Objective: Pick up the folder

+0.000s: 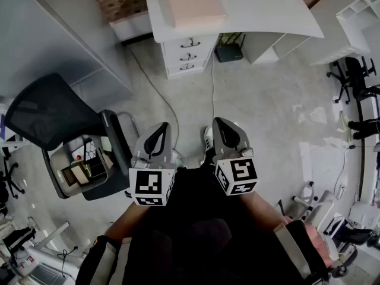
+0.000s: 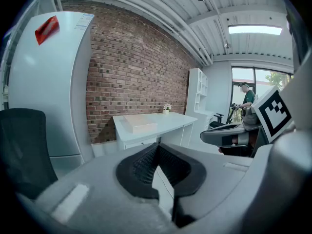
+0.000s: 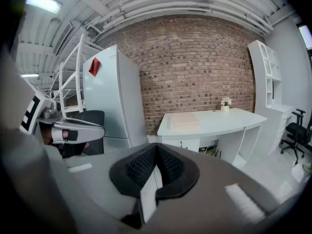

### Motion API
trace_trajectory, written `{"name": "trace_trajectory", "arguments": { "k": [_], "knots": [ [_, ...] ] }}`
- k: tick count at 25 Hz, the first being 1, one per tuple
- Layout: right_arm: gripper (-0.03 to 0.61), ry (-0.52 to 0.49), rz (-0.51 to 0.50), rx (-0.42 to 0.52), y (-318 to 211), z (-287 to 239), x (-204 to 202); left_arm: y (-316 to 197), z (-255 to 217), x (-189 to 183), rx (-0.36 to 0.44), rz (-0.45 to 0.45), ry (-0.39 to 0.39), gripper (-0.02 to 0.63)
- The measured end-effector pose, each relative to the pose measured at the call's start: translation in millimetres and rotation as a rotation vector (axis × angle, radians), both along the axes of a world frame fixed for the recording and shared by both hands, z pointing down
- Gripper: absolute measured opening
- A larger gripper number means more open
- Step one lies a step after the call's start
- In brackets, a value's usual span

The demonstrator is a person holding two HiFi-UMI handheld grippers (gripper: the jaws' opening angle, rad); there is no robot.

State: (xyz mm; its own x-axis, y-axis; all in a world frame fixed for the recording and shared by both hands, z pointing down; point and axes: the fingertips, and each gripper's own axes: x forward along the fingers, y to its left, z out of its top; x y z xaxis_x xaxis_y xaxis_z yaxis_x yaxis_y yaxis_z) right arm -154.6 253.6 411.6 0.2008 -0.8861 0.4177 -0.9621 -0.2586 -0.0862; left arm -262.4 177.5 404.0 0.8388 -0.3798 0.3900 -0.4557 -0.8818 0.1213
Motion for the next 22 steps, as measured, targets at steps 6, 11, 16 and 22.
{"name": "trace_trajectory", "arguments": {
  "k": [6,11,16,22],
  "knots": [
    [0.0,0.001,0.003,-0.001,2,0,-2,1,-2,-1,0.009,0.0,0.01,-0.003],
    [0.0,0.005,0.007,0.002,2,-2,-4,-1,-5,-5,0.018,-0.005,0.017,-0.003],
    [0.0,-0.001,0.01,0.015,-2,-6,-9,-3,-6,-13,0.016,-0.011,0.027,-0.003],
    [0.002,0.002,0.02,0.031,-5,-12,-15,-6,-12,-22,0.024,-0.013,0.05,-0.003]
  ]
}}
